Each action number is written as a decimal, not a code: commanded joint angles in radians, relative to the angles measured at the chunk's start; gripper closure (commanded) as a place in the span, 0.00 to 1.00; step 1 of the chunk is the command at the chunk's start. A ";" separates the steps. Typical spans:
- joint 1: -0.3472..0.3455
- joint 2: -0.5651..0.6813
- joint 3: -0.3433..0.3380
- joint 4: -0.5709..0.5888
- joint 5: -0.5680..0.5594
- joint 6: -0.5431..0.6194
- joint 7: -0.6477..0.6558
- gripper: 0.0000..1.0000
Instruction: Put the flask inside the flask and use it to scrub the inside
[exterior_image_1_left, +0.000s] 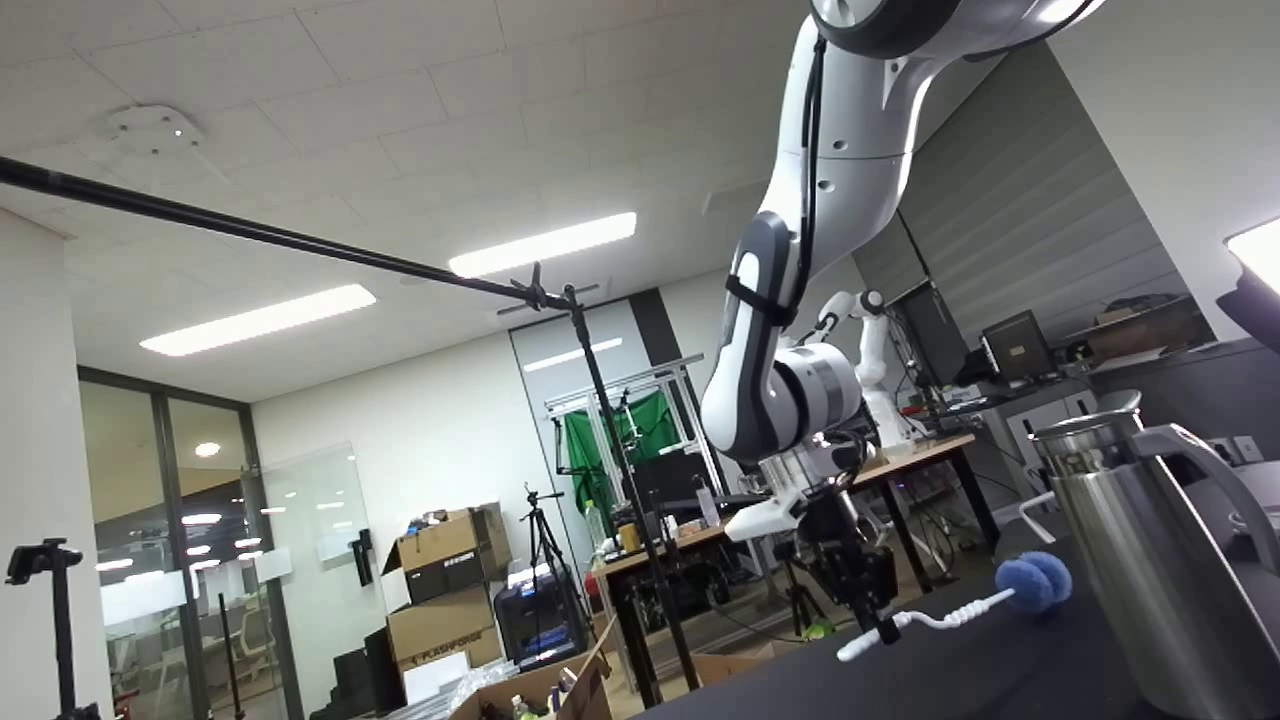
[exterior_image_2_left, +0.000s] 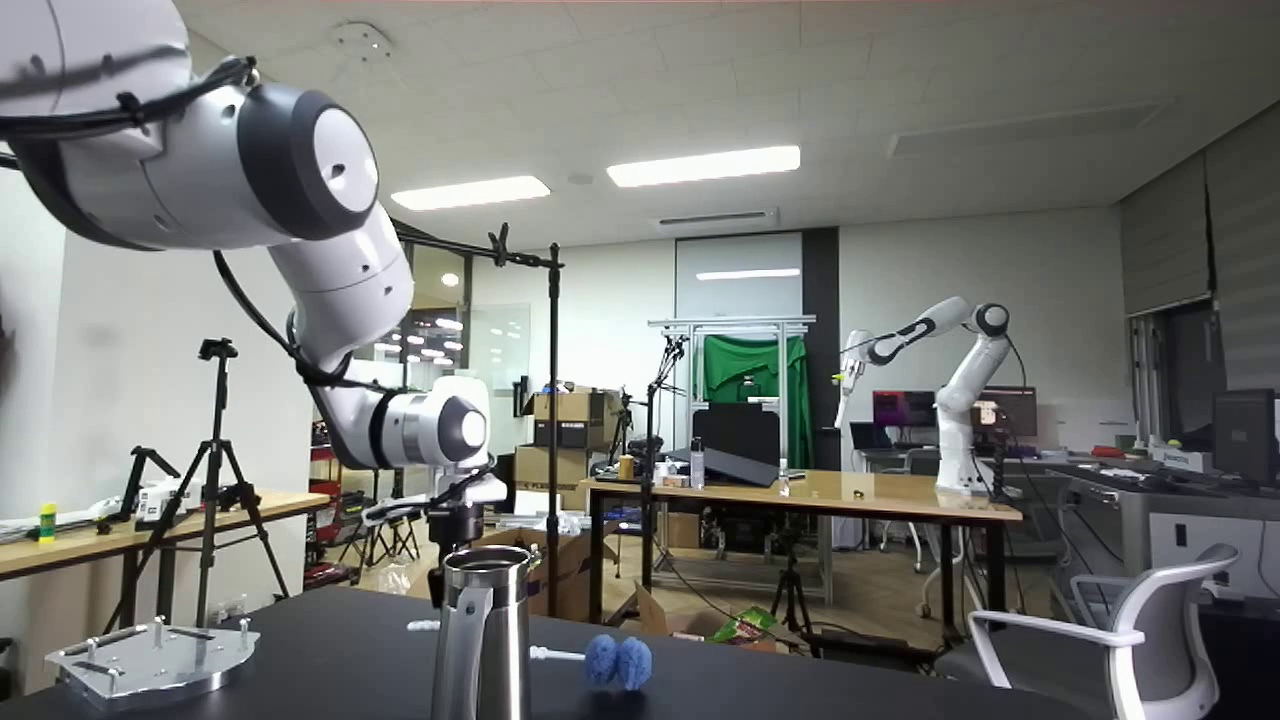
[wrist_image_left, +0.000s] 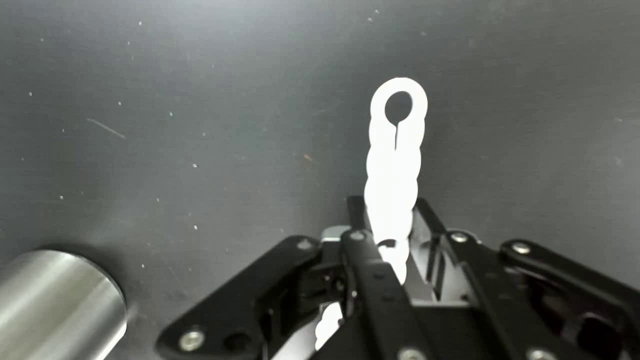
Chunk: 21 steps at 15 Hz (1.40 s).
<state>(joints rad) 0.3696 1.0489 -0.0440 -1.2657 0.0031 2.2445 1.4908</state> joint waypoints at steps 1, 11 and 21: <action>-0.068 -0.135 0.043 -0.037 0.037 -0.001 -0.083 0.94; -0.281 -0.456 0.221 -0.171 0.366 -0.057 -0.512 0.94; -0.424 -0.600 0.141 -0.139 0.681 -0.586 -0.669 0.94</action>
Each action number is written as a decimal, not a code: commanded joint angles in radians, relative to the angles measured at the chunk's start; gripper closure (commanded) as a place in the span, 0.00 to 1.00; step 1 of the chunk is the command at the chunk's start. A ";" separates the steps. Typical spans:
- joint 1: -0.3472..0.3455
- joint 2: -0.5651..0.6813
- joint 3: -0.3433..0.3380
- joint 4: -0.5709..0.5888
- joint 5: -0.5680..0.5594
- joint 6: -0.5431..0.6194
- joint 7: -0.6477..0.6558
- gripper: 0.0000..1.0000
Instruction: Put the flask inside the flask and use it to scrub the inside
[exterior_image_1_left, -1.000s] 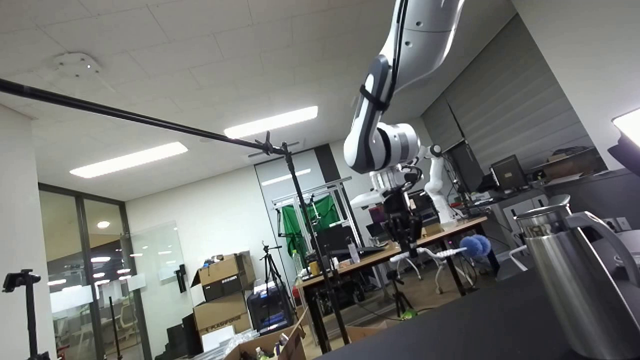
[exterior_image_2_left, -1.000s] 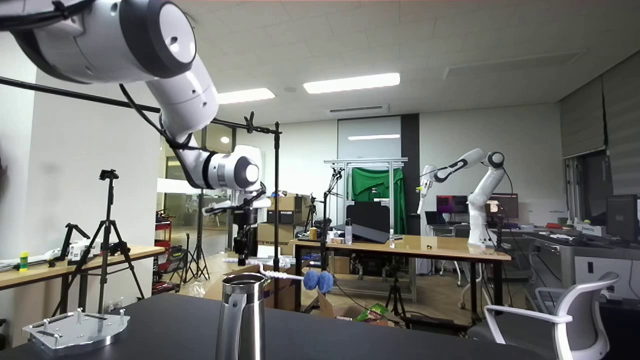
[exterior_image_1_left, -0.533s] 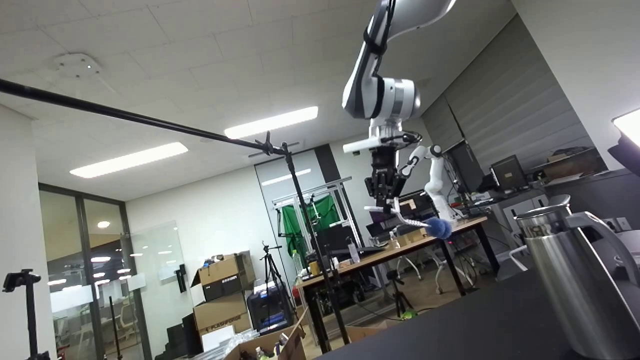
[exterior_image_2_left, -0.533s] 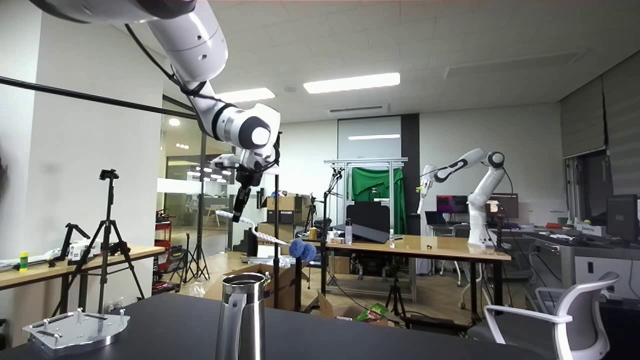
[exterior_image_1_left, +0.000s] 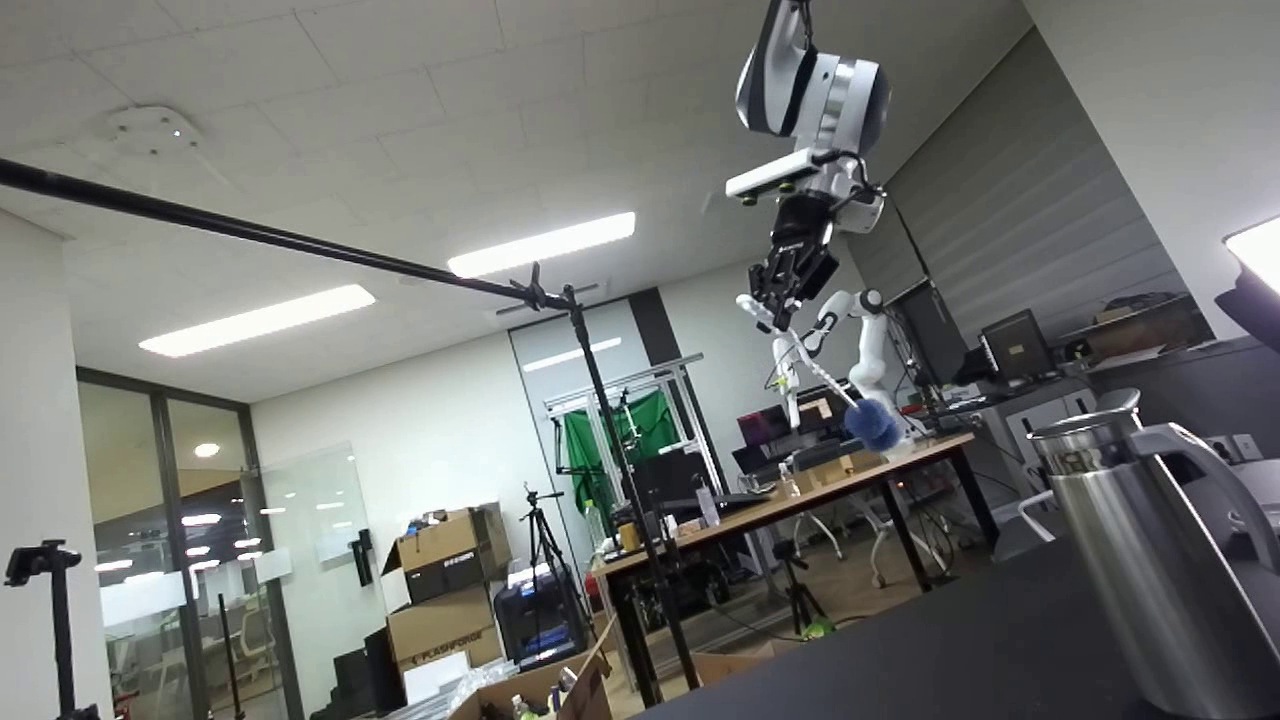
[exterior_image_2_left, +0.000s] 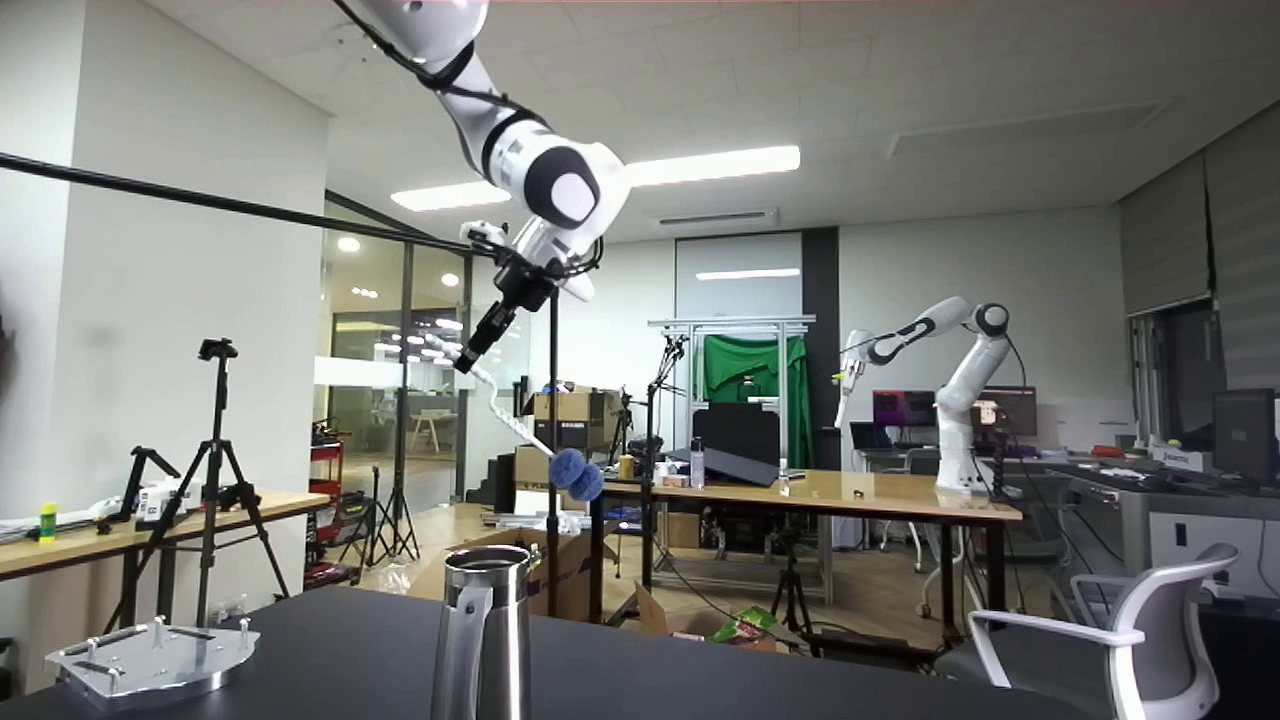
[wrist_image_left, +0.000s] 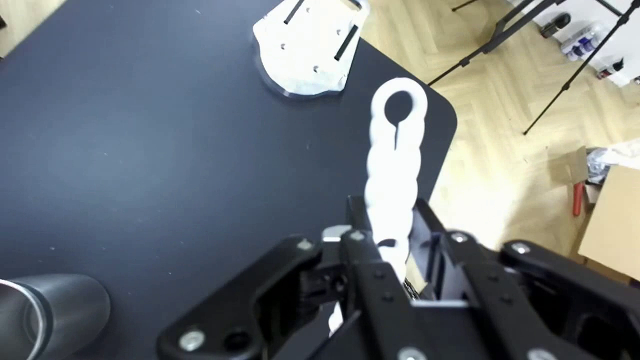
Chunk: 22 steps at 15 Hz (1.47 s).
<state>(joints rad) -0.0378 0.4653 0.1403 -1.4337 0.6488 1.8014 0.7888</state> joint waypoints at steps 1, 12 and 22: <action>-0.023 -0.013 -0.060 0.047 0.043 -0.199 0.045 0.94; -0.105 0.069 -0.153 0.220 0.272 -0.648 0.070 0.94; -0.155 0.110 -0.220 0.199 0.398 -0.789 0.141 0.94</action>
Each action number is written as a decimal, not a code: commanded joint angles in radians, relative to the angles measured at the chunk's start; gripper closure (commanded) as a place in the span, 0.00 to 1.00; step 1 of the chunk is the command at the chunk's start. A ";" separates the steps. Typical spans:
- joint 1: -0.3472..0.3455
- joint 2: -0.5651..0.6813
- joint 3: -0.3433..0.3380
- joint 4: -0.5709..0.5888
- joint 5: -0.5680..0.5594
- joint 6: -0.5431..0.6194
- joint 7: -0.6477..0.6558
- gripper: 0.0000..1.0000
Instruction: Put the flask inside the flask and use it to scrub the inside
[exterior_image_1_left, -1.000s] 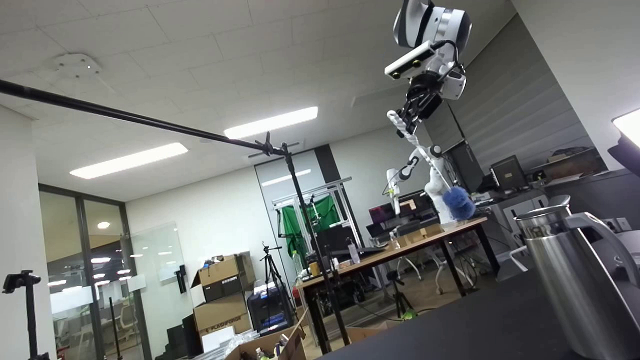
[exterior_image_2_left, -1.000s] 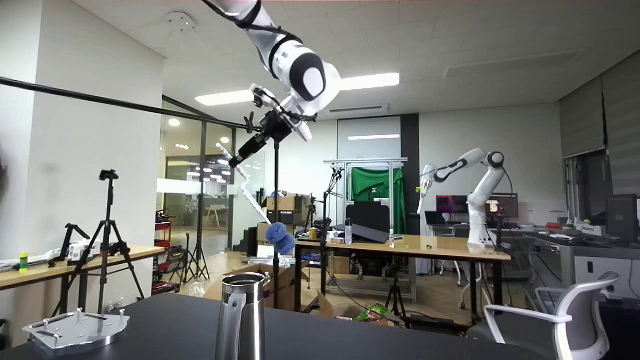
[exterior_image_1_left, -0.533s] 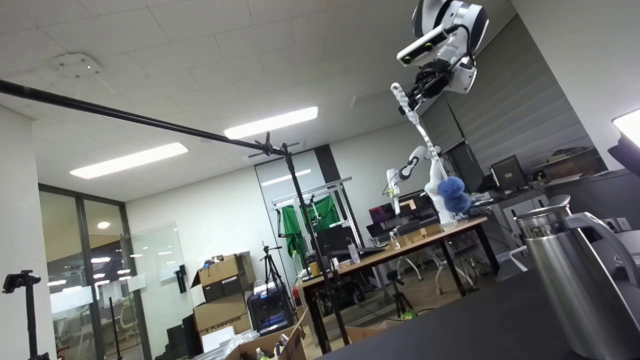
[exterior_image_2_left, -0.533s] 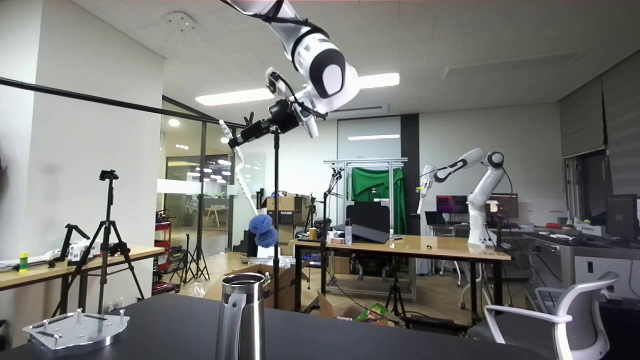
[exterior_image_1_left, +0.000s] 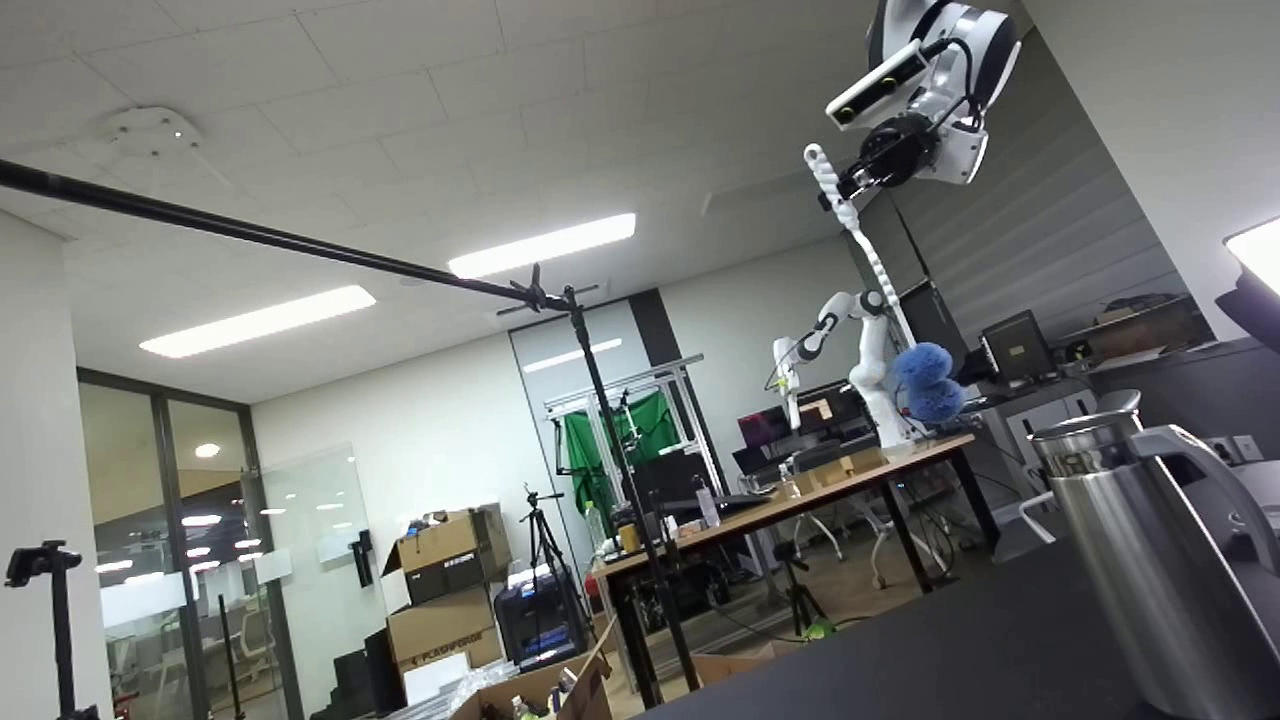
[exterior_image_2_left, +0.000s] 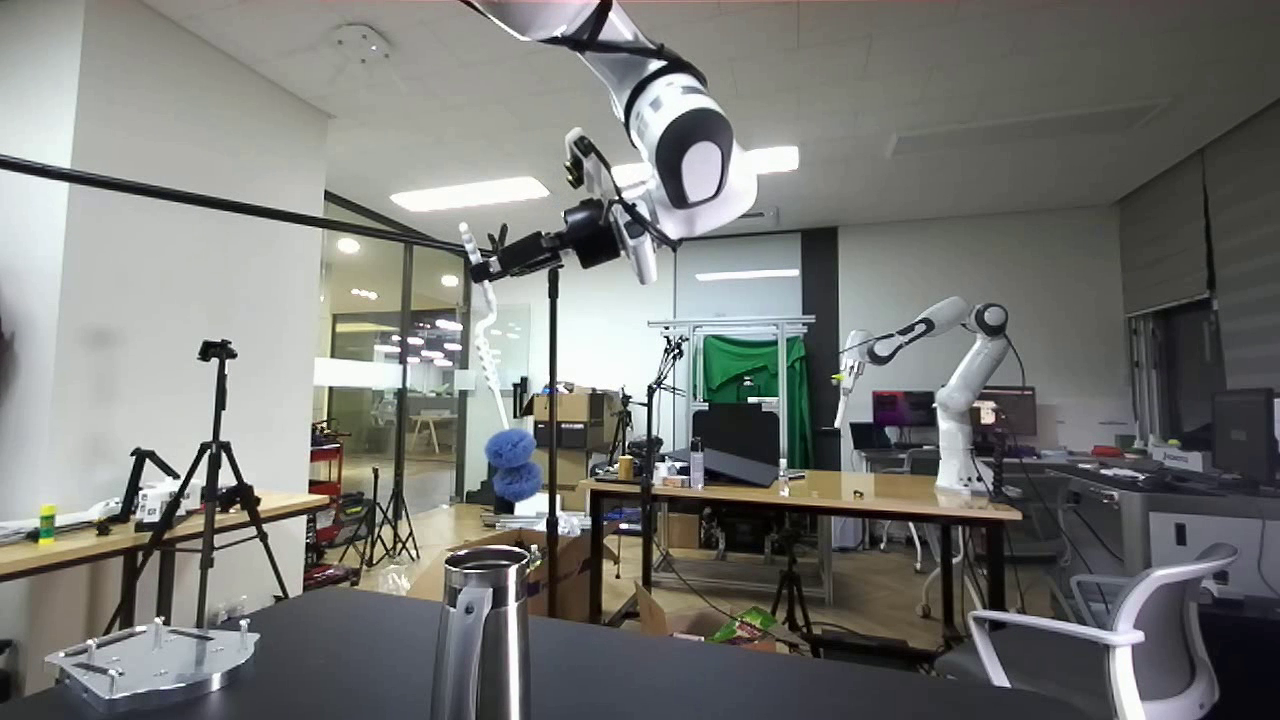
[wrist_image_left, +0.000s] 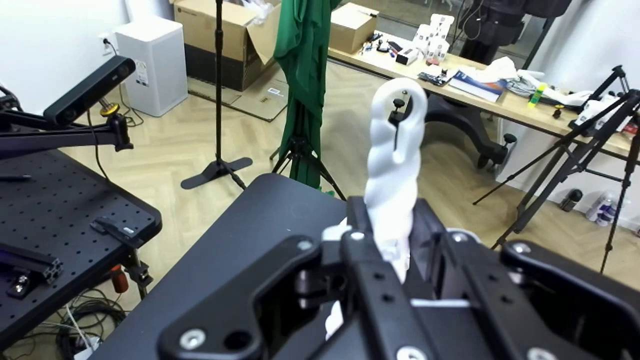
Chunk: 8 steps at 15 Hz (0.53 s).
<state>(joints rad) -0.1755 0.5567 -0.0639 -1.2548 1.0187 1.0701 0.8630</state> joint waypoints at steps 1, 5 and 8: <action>-0.019 0.017 -0.020 0.012 0.028 -0.067 0.068 0.94; -0.015 -0.022 -0.039 -0.040 0.007 -0.105 0.047 0.94; -0.011 -0.051 -0.051 -0.077 -0.007 -0.127 0.035 0.94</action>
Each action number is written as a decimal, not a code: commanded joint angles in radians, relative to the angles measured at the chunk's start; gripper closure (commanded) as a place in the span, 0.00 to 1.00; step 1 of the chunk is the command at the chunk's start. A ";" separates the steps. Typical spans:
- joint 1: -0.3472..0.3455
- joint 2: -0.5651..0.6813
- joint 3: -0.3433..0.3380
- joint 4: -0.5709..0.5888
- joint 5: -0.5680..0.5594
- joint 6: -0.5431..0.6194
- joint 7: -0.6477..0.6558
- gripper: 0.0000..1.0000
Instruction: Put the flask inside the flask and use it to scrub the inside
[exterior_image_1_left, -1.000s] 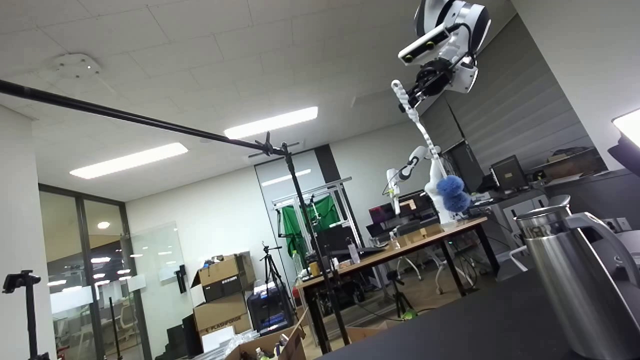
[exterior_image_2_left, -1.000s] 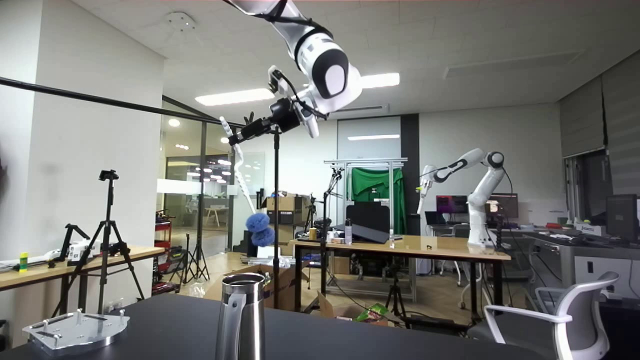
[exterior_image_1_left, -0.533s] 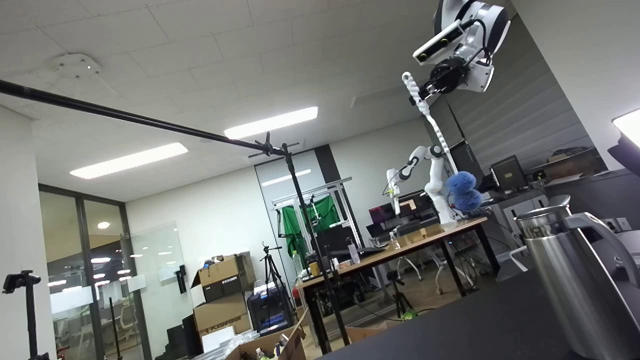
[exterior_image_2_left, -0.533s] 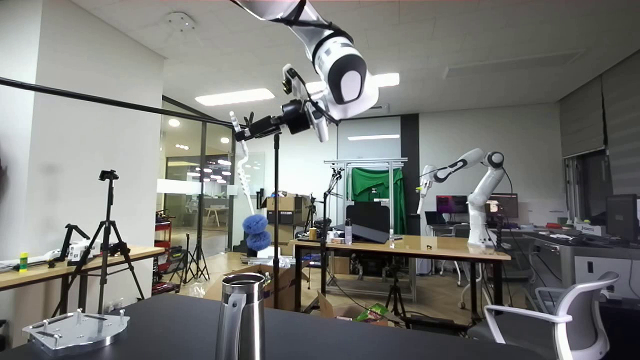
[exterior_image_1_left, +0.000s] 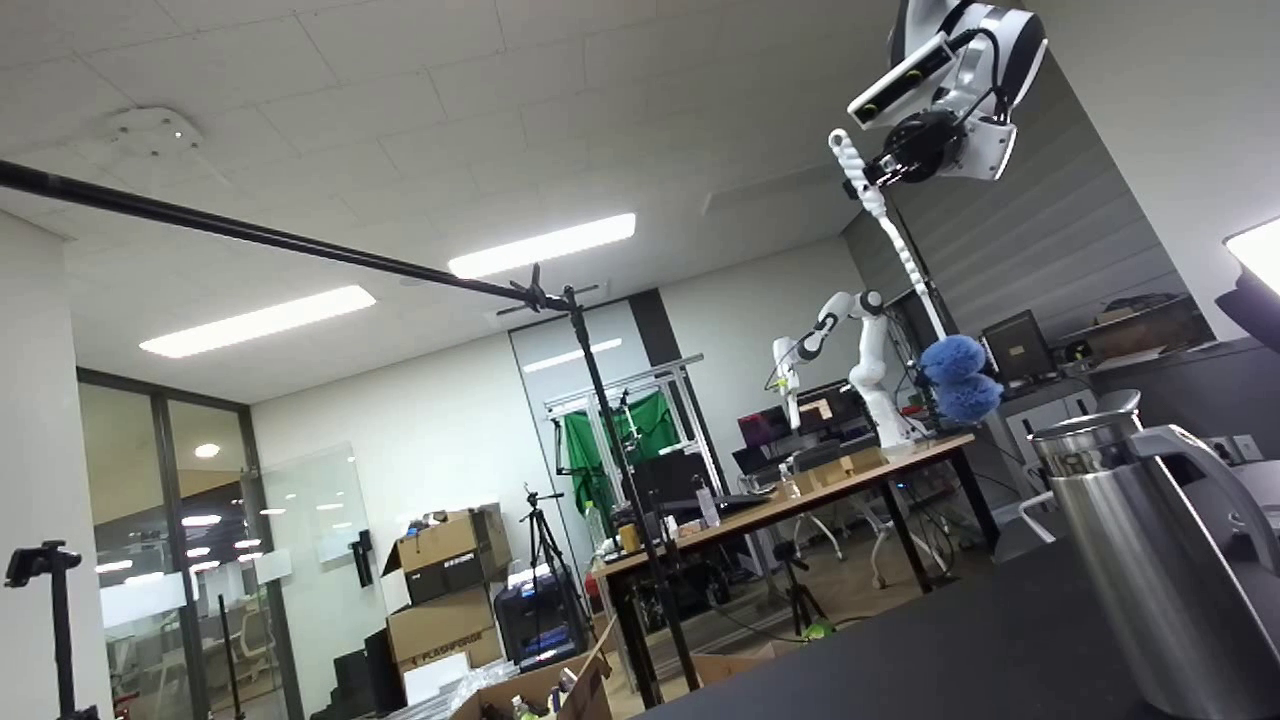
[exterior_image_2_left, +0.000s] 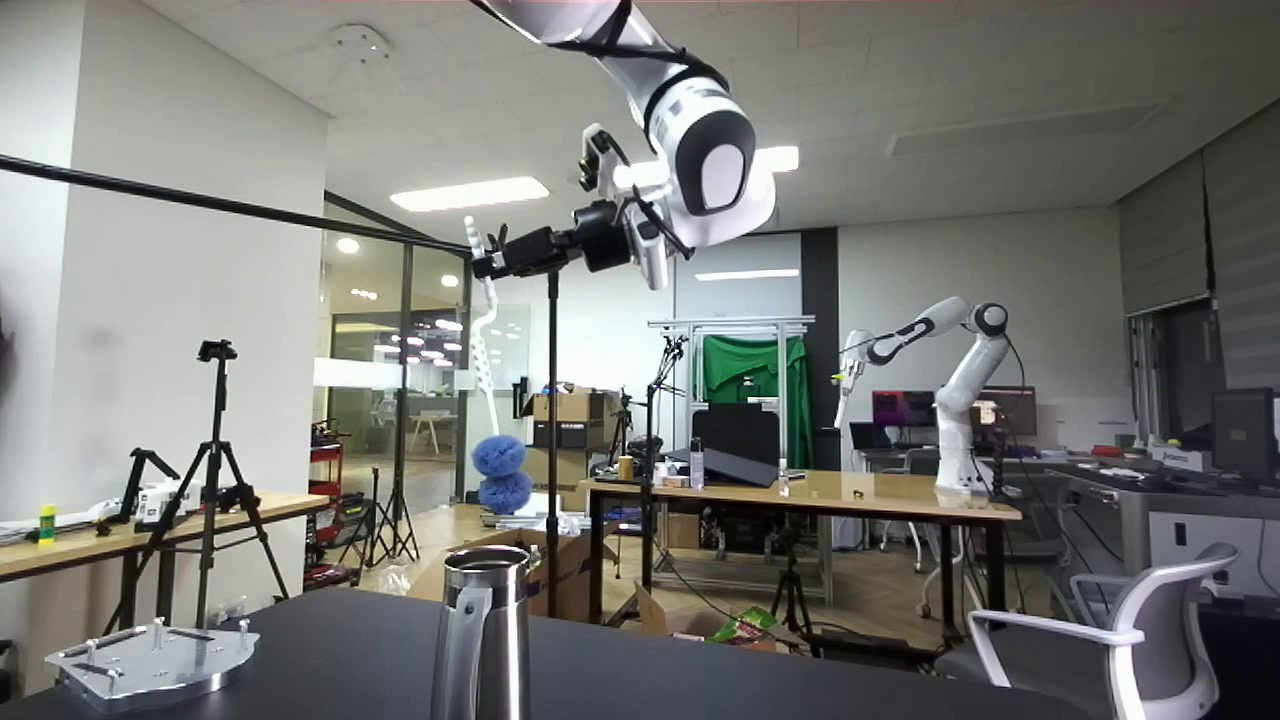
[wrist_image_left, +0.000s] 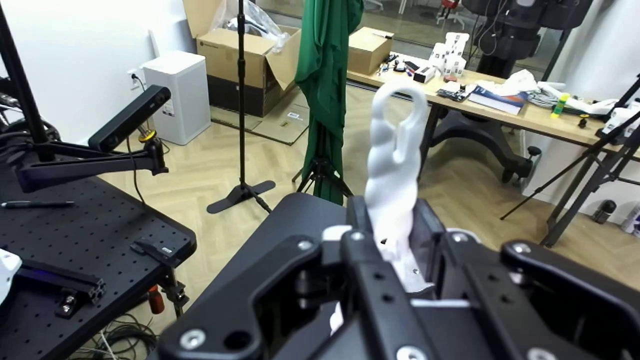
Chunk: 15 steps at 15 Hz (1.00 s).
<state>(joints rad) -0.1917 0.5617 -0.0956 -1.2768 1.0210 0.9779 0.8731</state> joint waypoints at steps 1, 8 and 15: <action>0.005 -0.067 -0.024 -0.071 -0.009 -0.041 0.022 0.94; 0.012 -0.146 -0.057 -0.191 -0.027 -0.053 0.007 0.94; -0.002 -0.180 -0.097 -0.265 -0.063 -0.066 -0.011 0.94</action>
<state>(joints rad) -0.1901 0.4151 -0.1688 -1.4957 0.9727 0.9287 0.8587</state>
